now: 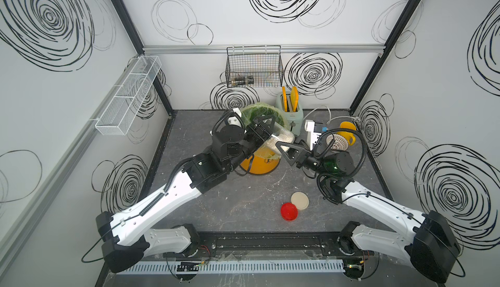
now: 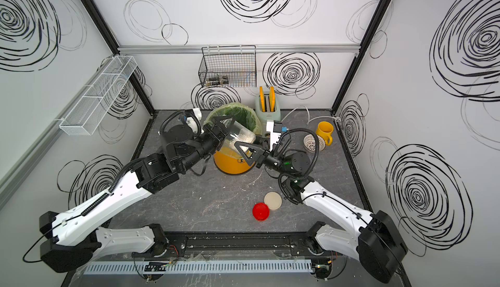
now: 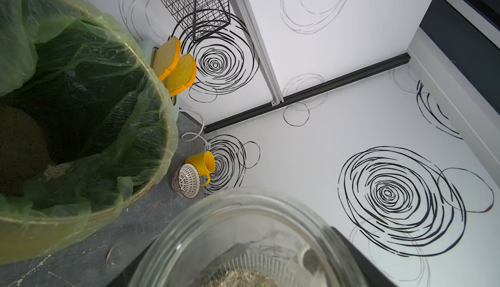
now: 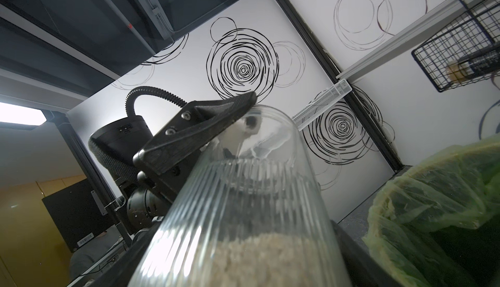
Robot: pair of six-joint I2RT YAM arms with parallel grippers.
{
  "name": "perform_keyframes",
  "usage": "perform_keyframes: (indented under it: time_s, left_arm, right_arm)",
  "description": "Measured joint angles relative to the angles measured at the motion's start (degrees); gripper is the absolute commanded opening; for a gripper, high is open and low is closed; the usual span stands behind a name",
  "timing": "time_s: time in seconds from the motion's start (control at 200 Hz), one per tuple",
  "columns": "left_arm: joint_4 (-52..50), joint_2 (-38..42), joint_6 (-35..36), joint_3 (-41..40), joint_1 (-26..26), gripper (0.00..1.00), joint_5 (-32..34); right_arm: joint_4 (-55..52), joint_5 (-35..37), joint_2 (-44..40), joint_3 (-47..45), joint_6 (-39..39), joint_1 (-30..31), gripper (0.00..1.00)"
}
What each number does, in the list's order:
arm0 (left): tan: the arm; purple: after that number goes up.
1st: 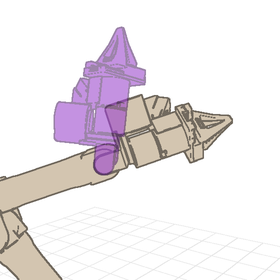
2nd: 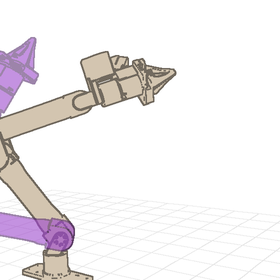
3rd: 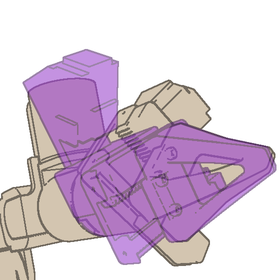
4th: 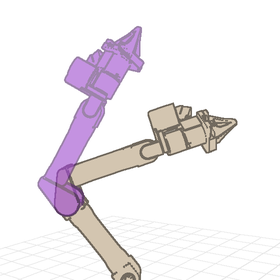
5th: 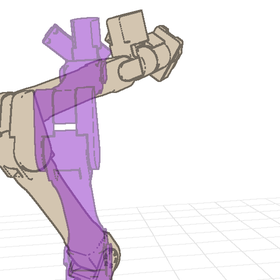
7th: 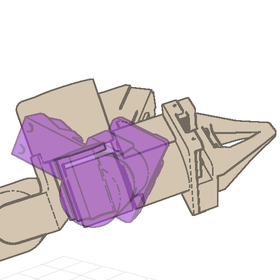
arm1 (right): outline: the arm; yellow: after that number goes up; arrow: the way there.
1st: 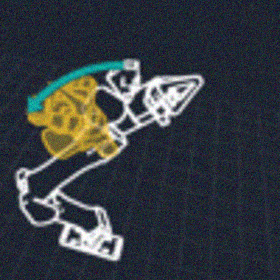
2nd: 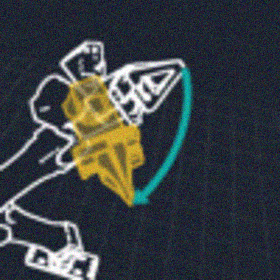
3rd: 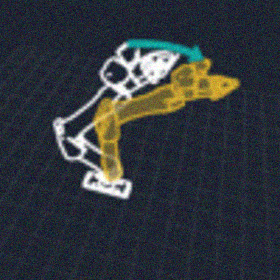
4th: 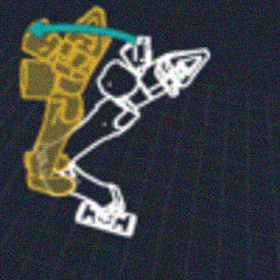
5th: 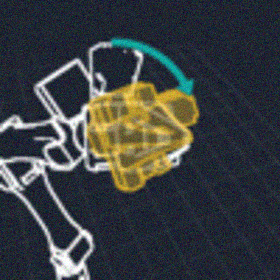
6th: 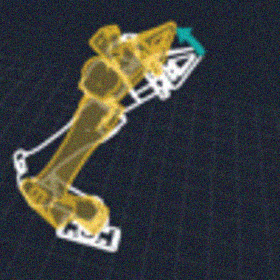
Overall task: Empty expired oatmeal from jars
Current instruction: Adjust the jar.
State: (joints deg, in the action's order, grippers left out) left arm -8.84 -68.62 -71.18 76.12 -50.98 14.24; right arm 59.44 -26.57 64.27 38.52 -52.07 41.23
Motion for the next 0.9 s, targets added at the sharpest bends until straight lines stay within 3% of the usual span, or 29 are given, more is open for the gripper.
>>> perform_keyframes:
  time_s: [0.36,0.56,0.735,0.9]
  left_arm:
    - [1.66,-0.5,1.36,0.0,-0.24,0.02,-0.96]
    - [2.29,-0.61,2.64,0.0,-0.24,0.45,-1.92]
    - [3.58,-0.61,4.46,-0.68,0.2,0.64,-3.15]
    - [5.68,-0.61,5.86,-2.62,1.84,0.83,-5.07]
  right_arm:
    - [-2.78,1.88,-3.41,-1.07,3.3,0.24,0.6]
    - [-4.63,2.78,-4.74,-1.18,5.09,0.26,0.37]
    - [-6.56,4.13,-5.6,-1.18,7.08,0.31,0.24]
    - [-9.03,5.38,-5.68,-1.18,8.61,0.42,0.19]
